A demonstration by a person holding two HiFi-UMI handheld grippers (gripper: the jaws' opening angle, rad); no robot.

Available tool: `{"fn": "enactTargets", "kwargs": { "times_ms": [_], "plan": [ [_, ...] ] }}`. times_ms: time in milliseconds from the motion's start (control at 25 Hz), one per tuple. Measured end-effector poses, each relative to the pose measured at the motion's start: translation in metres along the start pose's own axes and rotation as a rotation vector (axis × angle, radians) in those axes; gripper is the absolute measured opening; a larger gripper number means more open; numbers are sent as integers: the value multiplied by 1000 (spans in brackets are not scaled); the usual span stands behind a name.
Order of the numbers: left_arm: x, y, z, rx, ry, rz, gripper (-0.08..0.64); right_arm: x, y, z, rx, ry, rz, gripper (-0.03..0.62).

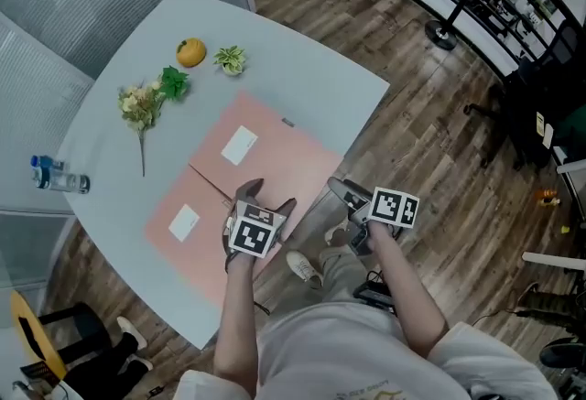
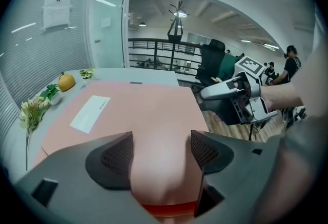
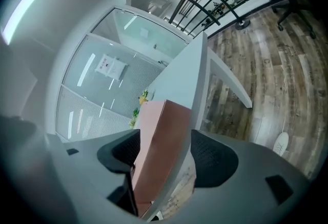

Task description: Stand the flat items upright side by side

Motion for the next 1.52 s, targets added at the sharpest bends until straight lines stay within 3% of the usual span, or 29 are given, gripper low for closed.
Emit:
{"fn": "enactTargets", "kwargs": {
  "times_ms": [760,1000,1240,1520],
  "plan": [
    [-5,-4,18,-29,93,25,333,-39,-9,31,-188,-161,10,336],
    [-3,-1,18,-9,109,39,333,-32,-3,31,-177,-149,2,336],
    [-2,-3,23,-46,102,36,333,-22,1,27,-163,-138,23,334],
    [5,-3,26,-50,90,48,333,-5,2,8,-66,-112,24,331]
  ]
}}
Point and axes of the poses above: the fingertips, and each gripper's own axes: x backward along the fingers, z to its right, y out of its underside, the point moved 8 cm from there along x, backward along the fingers, and after that the axes turned 1 degree about -y, right-handed, at the moved point
